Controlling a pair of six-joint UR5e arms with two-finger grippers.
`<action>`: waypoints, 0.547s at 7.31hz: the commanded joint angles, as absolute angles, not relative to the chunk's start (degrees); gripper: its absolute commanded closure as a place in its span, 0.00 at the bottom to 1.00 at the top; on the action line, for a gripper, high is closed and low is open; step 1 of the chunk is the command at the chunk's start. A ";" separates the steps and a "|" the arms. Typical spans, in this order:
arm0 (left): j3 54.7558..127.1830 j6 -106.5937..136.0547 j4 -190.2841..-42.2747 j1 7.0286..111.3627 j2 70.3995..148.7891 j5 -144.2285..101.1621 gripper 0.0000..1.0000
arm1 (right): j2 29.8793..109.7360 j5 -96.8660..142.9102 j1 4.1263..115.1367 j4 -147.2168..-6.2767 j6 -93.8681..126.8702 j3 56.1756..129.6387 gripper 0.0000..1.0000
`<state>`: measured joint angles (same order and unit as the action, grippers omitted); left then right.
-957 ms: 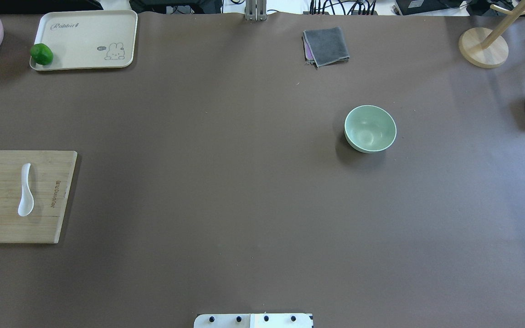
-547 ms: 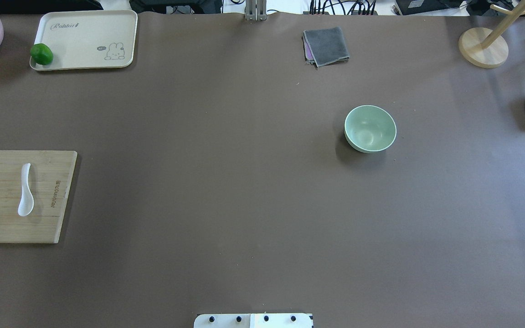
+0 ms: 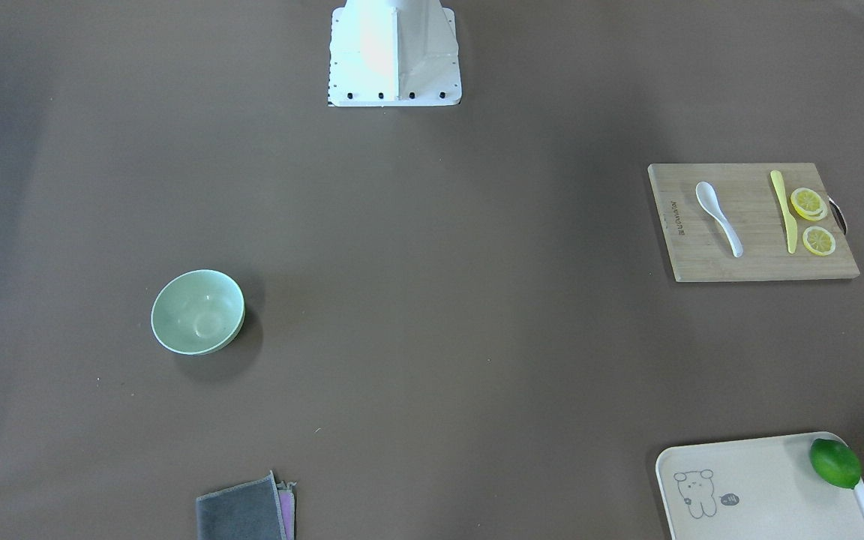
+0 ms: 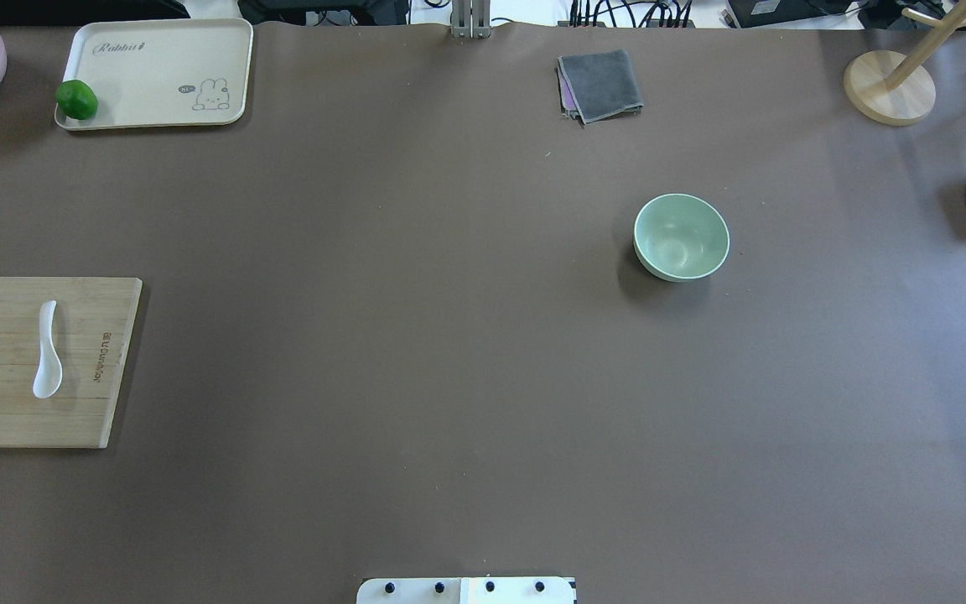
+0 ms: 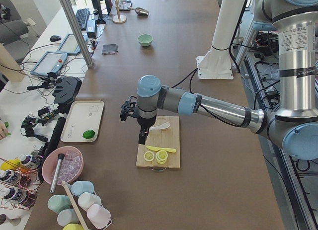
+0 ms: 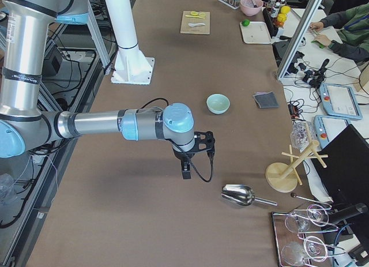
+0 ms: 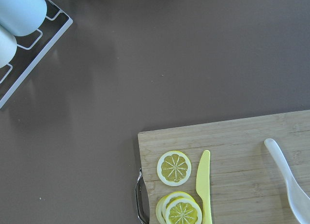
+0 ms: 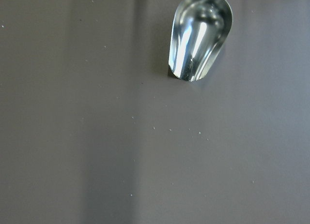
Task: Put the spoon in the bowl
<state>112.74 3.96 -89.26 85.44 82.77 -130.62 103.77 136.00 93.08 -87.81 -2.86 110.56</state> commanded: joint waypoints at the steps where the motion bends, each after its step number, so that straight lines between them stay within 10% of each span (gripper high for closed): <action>1: 111.98 4.22 -93.40 85.43 85.07 -130.52 0.02 | 102.93 137.20 93.08 -78.08 -2.64 109.69 0.00; 4: 105.56 4.40 -102.65 85.34 90.34 -130.52 0.02 | 96.08 140.54 92.99 -76.47 0.69 102.67 0.00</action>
<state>107.33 4.48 -100.58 85.36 88.18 -130.48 98.64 139.65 93.05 -77.40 -1.15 105.30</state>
